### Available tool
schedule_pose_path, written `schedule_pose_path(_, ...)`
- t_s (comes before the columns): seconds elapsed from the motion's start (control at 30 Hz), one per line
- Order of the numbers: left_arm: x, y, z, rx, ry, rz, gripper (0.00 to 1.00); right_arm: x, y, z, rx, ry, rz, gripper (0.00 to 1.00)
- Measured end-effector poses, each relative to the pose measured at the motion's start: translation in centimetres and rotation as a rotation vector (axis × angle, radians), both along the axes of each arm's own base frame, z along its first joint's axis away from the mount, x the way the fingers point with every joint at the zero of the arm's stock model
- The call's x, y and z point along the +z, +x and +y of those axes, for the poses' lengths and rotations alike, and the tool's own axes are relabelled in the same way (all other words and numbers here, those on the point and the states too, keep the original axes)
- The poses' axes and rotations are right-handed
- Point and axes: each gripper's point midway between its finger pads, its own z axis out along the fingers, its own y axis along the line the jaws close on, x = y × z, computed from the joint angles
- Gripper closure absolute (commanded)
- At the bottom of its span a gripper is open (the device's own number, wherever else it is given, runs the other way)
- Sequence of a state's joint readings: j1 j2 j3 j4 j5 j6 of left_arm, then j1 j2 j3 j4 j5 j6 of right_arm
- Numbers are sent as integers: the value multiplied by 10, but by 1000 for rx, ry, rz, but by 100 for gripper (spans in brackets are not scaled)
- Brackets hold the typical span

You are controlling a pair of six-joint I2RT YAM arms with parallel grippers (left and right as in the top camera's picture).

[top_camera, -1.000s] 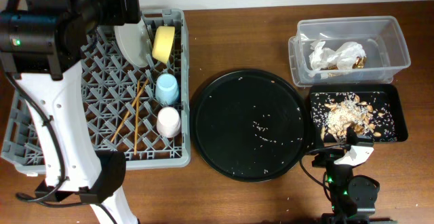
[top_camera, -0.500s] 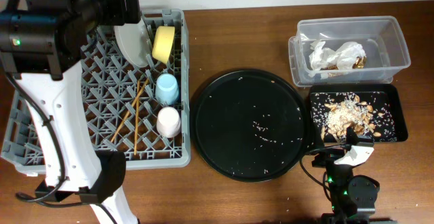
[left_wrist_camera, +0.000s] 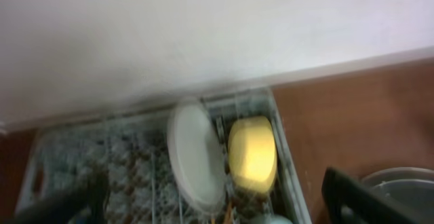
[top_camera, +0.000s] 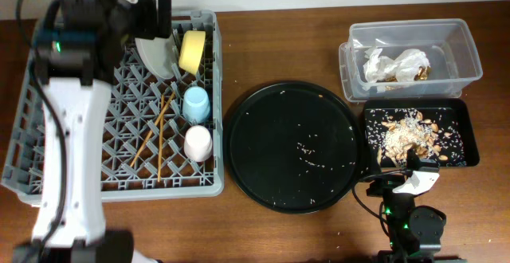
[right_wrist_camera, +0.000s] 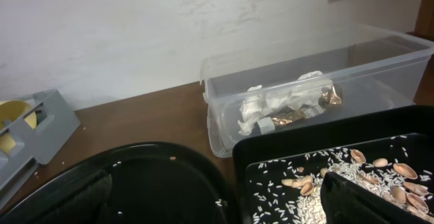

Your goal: Sort waste into correct bins and load items into the dishwasher rack

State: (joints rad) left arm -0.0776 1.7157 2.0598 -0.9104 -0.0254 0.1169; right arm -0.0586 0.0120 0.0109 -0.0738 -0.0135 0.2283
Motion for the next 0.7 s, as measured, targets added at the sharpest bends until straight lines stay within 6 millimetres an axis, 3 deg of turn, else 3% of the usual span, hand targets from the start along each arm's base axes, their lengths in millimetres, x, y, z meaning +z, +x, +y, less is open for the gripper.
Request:
schedule_pose_path(0.07,-5,-8,10,20,-6,-89,1,0,0,0,0,0,2,2)
schedule_pose_path(0.1,-26,-23,20,40,-5,-94,1,0,0,0,0,0,1,2)
schedule_pose_path(0.17,-50,-34,28,57,-9,-160,1,0,0,0,0,0,0,2)
schedule_pose_path(0.2,-83,-52,33,66,-7,-132,1,0,0,0,1,0,1,2)
schedule_pose_path(0.27,-116,-74,36,71,-11,-184,1,0,0,0,0,0,1,1)
schedule_pose_path(0.47,-174,-159,41,82,-13,-373,1,0,0,0,1,1,2,1)
schedule_pose_path(0.7,-180,-206,52,123,-4,-547,1,0,0,0,0,0,0,2)
